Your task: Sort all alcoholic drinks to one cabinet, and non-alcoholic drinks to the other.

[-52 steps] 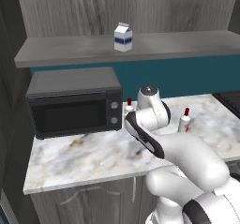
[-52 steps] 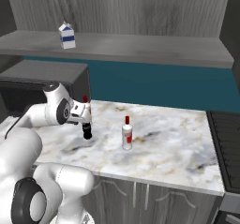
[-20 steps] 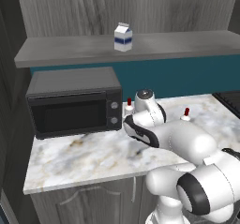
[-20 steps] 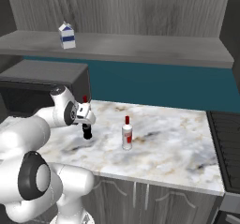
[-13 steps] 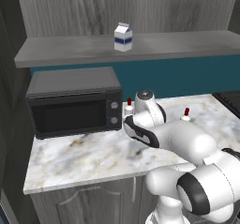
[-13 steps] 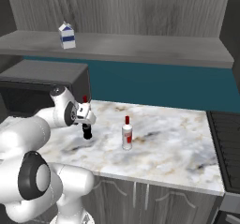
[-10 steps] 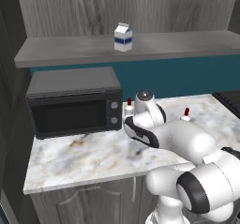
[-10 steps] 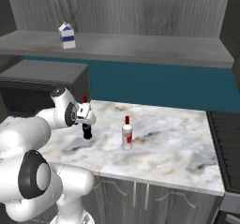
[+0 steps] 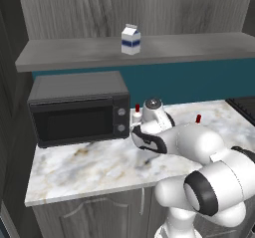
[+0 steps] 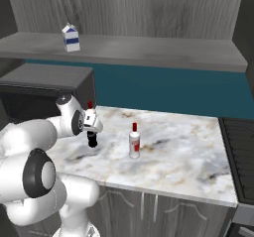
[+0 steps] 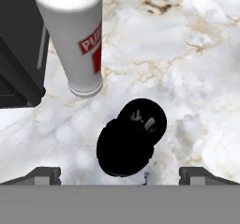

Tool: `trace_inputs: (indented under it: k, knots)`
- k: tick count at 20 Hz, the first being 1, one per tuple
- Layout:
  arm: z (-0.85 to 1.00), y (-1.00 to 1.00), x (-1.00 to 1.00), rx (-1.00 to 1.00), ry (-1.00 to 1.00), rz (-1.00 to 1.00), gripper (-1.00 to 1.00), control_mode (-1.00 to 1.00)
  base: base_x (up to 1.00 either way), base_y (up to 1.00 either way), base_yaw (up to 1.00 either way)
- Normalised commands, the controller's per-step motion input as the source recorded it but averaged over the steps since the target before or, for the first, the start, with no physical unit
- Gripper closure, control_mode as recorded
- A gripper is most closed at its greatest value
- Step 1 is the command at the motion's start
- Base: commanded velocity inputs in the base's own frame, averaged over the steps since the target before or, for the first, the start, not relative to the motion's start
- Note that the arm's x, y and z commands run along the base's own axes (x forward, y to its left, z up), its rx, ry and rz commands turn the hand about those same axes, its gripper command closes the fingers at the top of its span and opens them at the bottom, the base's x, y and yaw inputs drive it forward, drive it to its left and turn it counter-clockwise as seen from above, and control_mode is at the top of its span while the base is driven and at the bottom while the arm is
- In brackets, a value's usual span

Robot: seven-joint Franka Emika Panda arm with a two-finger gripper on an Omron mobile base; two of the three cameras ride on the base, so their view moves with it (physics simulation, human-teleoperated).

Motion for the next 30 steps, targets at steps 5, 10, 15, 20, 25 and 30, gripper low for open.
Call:
trace_inputs:
  k: [5,10,15,20,25,30]
  knots:
    - [-0.03,0.00,0.06,0.00,0.00,0.00,-1.00,-1.00,0.00,0.00,0.00]
    - [-0.02,0.00,0.06,0.00,0.00,0.00,-1.00,-1.00,0.00,0.00,0.00]
    - [-0.07,0.00,0.12,0.00,0.00,-0.01,-1.00,-1.00,0.00,0.00,0.00]
    - [-0.07,0.00,0.08,0.00,0.00,0.00,-1.00,-1.00,0.00,0.00,0.00]
    - [-0.07,0.00,0.02,0.00,0.00,0.00,-1.00,-1.00,0.00,0.00,0.00]
    - [-0.04,0.00,0.00,0.00,0.00,0.00,1.00,-1.00,0.00,0.00,0.00]
